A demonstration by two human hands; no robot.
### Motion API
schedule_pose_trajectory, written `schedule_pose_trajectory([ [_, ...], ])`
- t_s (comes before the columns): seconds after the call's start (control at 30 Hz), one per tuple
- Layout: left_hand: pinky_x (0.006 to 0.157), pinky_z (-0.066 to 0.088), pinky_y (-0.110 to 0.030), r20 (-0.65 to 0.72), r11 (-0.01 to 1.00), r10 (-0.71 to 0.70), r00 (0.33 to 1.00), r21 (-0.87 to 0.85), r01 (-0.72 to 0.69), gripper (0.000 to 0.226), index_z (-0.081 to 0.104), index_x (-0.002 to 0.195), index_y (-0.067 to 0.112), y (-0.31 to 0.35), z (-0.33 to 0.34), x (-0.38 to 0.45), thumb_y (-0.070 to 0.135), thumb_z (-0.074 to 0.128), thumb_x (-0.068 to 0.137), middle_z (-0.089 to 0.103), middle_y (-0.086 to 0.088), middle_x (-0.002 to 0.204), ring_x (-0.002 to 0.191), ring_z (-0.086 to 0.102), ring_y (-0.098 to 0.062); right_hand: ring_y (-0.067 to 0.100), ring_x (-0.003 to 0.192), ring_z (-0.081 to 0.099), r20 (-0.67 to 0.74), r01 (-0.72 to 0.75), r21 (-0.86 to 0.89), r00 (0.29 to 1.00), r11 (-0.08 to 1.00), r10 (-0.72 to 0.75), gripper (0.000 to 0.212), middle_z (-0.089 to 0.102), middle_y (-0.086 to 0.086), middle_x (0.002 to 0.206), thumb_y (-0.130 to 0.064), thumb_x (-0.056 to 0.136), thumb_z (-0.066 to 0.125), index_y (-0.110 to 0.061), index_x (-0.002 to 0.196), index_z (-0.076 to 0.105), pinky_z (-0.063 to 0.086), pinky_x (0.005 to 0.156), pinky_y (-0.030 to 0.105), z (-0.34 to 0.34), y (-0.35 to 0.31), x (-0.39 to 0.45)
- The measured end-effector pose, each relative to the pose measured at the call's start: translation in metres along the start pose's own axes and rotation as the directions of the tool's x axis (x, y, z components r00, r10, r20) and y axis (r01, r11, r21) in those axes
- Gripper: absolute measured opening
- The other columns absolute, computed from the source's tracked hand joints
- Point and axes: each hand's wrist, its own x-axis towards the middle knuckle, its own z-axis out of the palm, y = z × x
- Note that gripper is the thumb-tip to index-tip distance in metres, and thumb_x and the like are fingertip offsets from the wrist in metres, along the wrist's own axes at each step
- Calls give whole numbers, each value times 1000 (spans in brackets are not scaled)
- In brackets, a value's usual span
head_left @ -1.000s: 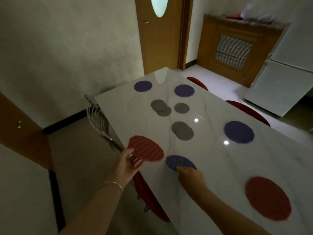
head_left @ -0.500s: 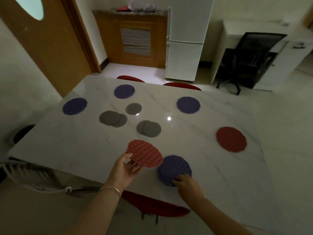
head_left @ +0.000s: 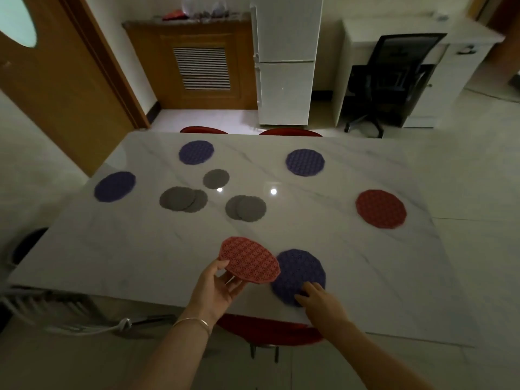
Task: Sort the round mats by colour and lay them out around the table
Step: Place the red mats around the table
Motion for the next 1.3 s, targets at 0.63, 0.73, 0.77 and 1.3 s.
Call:
schedule_pose_trajectory([
  [0.63,64,59,-36,94,999,-42,995,-8,42,44,63,115,9,21,7,10,12,65,70,65,-22,107,97,65,-35,14,115,44,-476,54,430,861,901,176,45,50,-3,126,-33,86,56,-23,129,47,49,87,30,-91,-48,32],
  [0.73,65,58,-37,100,1000,-19,995,-1,19,48,62,116,8,32,10,11,12,67,68,64,-23,108,99,64,-38,9,115,40,-488,186,386,872,904,29,57,45,-7,128,-49,78,60,-29,128,43,47,81,23,-113,-66,47],
  [0.77,66,58,-38,106,1000,-12,994,-6,13,49,62,117,7,36,10,12,12,67,68,63,-24,110,101,64,-38,11,116,40,-500,218,356,866,909,-11,58,44,-7,129,-48,76,63,-29,127,43,47,82,23,-116,-70,53],
  [1.3,62,58,-35,-148,987,123,981,-87,-137,22,68,101,7,142,-42,37,9,56,82,65,-15,91,79,67,-29,8,106,44,-392,255,577,920,776,-10,47,50,-9,116,-16,74,60,-26,118,52,40,91,24,-119,-118,160],
])
